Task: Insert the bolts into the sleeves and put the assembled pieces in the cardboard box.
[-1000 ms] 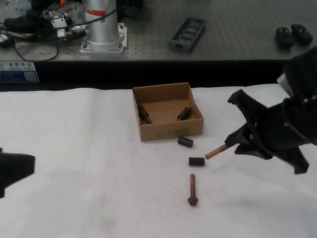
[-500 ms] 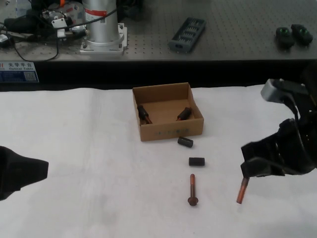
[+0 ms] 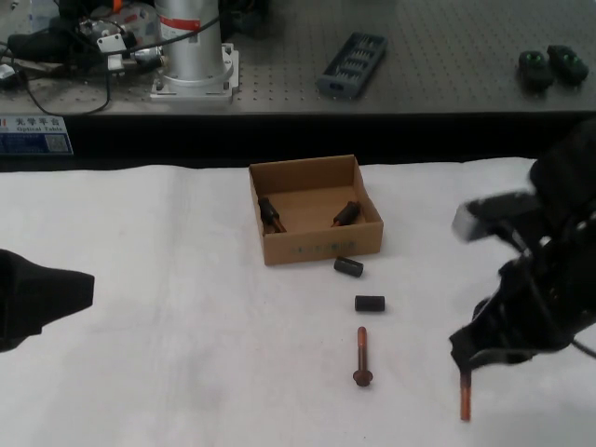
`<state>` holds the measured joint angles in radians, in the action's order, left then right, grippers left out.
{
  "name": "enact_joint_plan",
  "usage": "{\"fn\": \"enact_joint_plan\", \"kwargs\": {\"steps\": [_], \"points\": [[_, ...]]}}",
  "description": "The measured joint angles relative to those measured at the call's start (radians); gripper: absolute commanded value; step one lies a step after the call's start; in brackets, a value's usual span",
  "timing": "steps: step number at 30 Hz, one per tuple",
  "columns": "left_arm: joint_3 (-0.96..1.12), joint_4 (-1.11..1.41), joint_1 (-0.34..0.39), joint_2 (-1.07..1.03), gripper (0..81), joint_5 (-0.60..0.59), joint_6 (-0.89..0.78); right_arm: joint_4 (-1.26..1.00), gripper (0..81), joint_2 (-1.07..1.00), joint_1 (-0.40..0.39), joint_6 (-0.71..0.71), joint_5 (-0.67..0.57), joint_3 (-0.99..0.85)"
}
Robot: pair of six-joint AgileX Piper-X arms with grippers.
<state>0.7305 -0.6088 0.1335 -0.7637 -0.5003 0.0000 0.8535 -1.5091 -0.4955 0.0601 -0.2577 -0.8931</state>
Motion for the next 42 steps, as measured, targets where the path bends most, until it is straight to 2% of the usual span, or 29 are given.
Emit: {"fn": "enact_joint_plan", "kwargs": {"steps": [9, 19, 37, 40, 42], "points": [[0.0, 0.006, 0.0, 0.0, 38.9, -0.004, 0.0, 0.116, 2.7, -0.213, 0.0, 0.0, 0.032, -0.161], [0.0, 0.006, 0.0, 0.0, 38.9, -0.004, 0.0, 0.12, 2.7, -0.33, 0.0, 0.0, 0.068, -0.314], [0.0, 0.006, 0.0, 0.0, 38.9, -0.004, 0.0, 0.11, 2.7, -0.375, 0.0, 0.0, 0.066, -0.332], [0.0, 0.006, 0.0, 0.0, 38.9, -0.004, 0.0, 0.11, 0.4, -0.375, 0.0, 0.0, 0.066, -0.332], [0.0, 0.006, 0.0, 0.0, 38.9, -0.004, 0.0, 0.11, 6.1, -0.375, 0.0, 0.0, 0.066, -0.332]]}}
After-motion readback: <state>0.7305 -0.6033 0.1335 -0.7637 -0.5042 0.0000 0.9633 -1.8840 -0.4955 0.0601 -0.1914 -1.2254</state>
